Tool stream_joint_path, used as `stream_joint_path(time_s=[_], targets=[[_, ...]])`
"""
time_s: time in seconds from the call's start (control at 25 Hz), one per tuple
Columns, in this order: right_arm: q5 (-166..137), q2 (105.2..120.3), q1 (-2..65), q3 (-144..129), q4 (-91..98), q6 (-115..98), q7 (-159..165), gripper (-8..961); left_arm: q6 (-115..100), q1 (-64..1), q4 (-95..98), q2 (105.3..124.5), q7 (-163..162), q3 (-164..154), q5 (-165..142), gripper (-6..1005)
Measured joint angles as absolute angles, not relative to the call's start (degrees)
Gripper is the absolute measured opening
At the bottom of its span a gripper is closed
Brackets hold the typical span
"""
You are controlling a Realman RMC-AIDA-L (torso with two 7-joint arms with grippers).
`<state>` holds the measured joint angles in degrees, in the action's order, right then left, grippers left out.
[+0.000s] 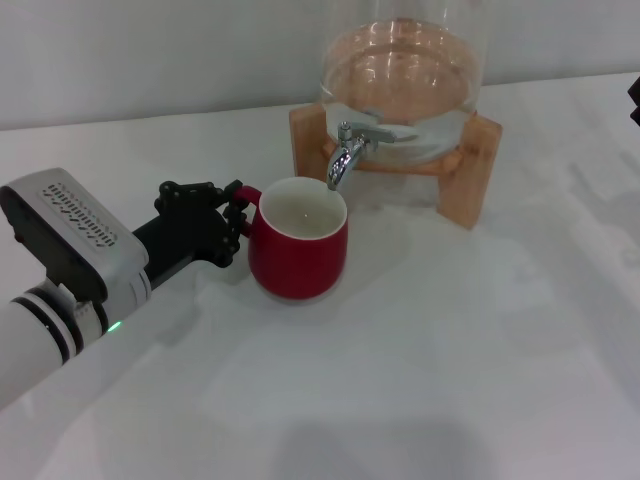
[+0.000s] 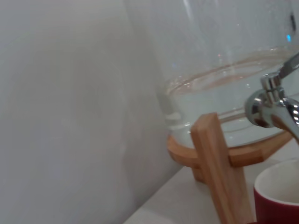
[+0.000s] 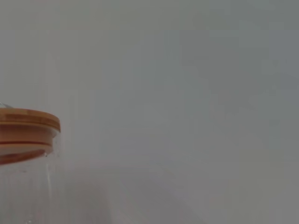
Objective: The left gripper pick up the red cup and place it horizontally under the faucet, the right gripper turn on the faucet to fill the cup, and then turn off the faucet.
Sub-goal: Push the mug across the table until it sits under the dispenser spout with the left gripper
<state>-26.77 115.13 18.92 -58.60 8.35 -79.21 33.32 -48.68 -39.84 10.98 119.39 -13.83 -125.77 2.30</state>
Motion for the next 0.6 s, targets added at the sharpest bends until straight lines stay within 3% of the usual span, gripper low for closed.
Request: stream_joint_path(time_s=[0.6], targets=[[-26.8,115.06,18.9,-58.6,8.4,-80.0,33.3,868,-48.0,-40.3,12.3,119.4,-15.6,-125.8,-0.4,92]])
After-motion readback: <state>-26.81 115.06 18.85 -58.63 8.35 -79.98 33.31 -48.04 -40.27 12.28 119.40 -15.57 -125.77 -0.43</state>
